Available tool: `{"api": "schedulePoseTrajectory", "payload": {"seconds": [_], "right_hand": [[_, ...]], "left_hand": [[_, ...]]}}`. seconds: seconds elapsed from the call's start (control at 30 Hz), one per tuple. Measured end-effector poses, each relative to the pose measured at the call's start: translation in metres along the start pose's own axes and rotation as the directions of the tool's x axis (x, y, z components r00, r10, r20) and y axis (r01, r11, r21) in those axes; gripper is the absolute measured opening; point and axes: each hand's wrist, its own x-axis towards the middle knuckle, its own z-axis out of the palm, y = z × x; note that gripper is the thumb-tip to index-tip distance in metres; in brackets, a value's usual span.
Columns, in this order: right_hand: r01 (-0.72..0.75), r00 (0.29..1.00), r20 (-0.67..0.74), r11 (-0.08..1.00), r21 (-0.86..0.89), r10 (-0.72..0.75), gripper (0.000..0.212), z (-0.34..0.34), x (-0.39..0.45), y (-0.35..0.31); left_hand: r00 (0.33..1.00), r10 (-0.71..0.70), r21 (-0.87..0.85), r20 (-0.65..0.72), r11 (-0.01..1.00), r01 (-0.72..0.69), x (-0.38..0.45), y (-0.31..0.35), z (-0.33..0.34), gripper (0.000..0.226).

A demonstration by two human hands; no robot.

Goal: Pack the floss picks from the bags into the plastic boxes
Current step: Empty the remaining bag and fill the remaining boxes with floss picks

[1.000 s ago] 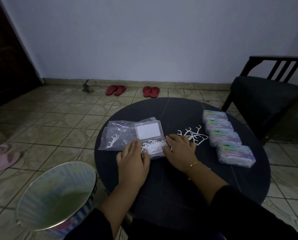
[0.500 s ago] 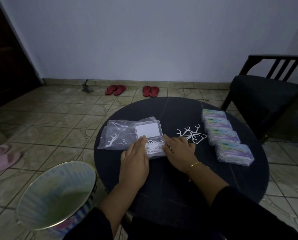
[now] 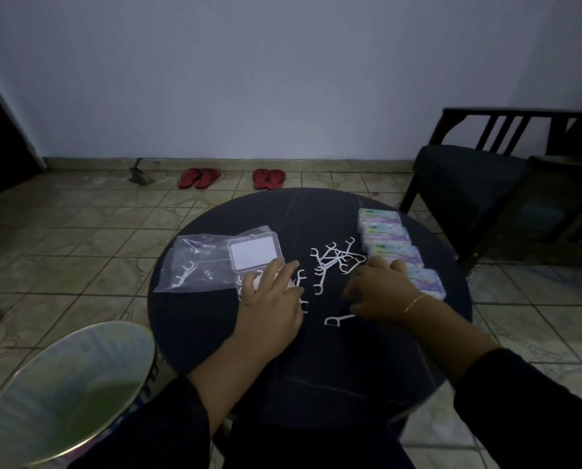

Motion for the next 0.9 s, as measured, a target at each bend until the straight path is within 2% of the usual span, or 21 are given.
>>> {"api": "schedulePoseTrajectory", "payload": {"seconds": [0.07,0.1,0.17,0.27,0.4,0.53,0.6,0.7,0.77,0.83,0.9], "right_hand": [[0.026,1.000,-0.014,0.998,-0.063,-0.027,0.026,0.007,-0.002,-0.002],[0.027,0.999,-0.031,0.997,-0.072,-0.030,0.027,0.011,-0.002,-0.004],[0.012,0.996,-0.082,0.997,-0.074,-0.018,0.029,0.018,0.002,-0.005],[-0.040,0.989,-0.142,0.996,-0.080,0.028,0.030,0.026,0.012,-0.004],[-0.124,0.975,-0.196,0.986,-0.111,0.101,0.029,0.030,0.027,0.001],[-0.196,0.963,-0.199,0.979,-0.064,0.180,0.032,0.026,0.043,0.003],[-0.200,0.967,-0.170,0.979,-0.050,0.189,0.041,0.024,0.051,0.007],[-0.184,0.981,-0.070,0.983,-0.014,0.182,0.068,0.018,0.064,0.015],[-0.166,0.986,-0.009,0.986,-0.028,0.165,0.083,0.012,0.071,0.020],[-0.154,0.987,0.046,0.987,-0.041,0.156,0.089,0.008,0.078,0.024],[-0.150,0.982,0.107,0.987,-0.050,0.154,0.088,0.006,0.084,0.026]], "left_hand": [[0.992,0.005,0.101,0.123,0.995,-0.017,0.008,0.010,-0.003,0.010],[0.985,0.004,0.155,0.170,0.987,-0.031,0.012,0.014,-0.002,0.016],[0.979,0.008,0.192,0.203,0.980,-0.048,0.018,0.019,0.003,0.028],[0.960,0.017,0.211,0.279,0.974,-0.078,0.024,0.024,0.004,0.020],[0.974,0.055,0.226,0.219,0.968,-0.106,0.040,0.024,0.018,0.023],[0.957,0.028,0.223,0.290,0.970,-0.096,0.056,0.033,0.017,0.035],[0.960,-0.020,0.181,0.280,0.983,-0.033,0.065,0.035,0.020,0.039],[0.958,-0.106,0.180,0.265,0.982,0.059,0.078,0.037,0.023,0.050],[0.946,-0.196,0.202,0.260,0.969,0.145,0.086,0.037,0.026,0.072],[0.920,-0.264,0.243,0.289,0.950,0.197,0.098,0.034,0.029,0.092],[0.880,-0.294,0.240,0.373,0.947,0.215,0.109,0.031,0.031,0.096]]}}
